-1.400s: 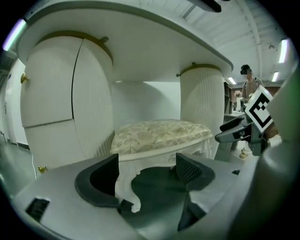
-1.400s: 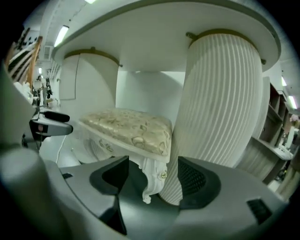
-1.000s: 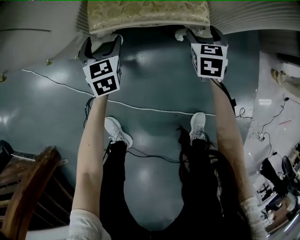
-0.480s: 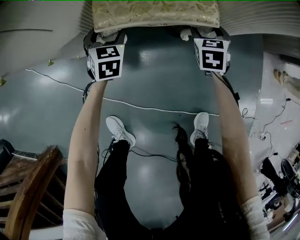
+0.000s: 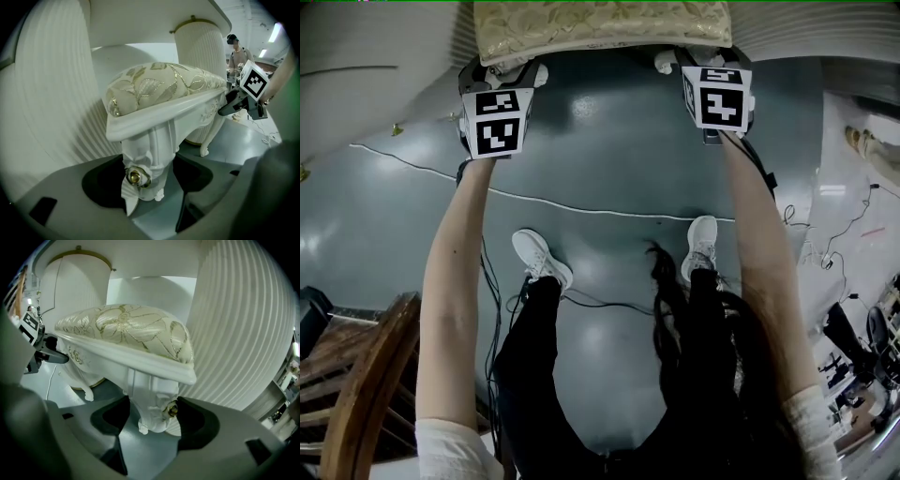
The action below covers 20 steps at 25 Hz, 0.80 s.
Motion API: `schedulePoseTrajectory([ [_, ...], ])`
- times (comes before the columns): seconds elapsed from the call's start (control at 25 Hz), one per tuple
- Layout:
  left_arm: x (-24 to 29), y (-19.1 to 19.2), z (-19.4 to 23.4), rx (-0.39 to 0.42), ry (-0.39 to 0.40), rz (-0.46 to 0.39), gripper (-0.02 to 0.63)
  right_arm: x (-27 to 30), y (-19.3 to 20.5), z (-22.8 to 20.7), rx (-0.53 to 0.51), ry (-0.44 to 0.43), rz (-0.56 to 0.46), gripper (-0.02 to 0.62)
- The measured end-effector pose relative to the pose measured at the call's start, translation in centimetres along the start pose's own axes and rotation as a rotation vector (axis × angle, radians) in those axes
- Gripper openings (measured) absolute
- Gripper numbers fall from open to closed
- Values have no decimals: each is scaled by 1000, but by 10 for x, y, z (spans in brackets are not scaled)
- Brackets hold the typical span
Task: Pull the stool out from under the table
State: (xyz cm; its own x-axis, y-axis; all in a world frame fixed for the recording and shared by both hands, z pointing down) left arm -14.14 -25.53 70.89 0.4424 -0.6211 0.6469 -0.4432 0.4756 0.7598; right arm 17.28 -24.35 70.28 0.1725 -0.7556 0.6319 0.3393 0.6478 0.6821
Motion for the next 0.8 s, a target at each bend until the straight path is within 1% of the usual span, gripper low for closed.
schedulePoseTrajectory([
  [0.12, -2, 1, 3, 11, 25, 4, 341, -7, 2, 3, 6, 11, -5, 310],
  [0.36, -10, 10, 17, 46, 59, 28, 341, -31, 9, 26, 69, 61, -4, 310],
  [0.52, -20, 19, 30, 57, 61, 45, 341, -47, 15, 47, 102, 86, 3, 310],
  [0.64, -21, 20, 32, 74, 80, 55, 341, -54, 22, 53, 128, 109, 8, 310],
  [0.8, -21, 16, 32, 90, 75, 30, 341, -54, 19, 50, 125, 112, 17, 310],
])
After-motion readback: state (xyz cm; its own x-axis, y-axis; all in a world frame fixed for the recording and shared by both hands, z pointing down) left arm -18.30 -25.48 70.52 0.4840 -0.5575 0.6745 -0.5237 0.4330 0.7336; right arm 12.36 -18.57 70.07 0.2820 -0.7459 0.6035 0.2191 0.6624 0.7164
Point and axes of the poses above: the fingertips, and each gripper's own axes: x forward along the fingers, z to its left, y out of its underside, the point moved 4 cm from there along -x, backward along the fingers, and after that the axes turned 12 degrees about y, right-handed, at the moved point
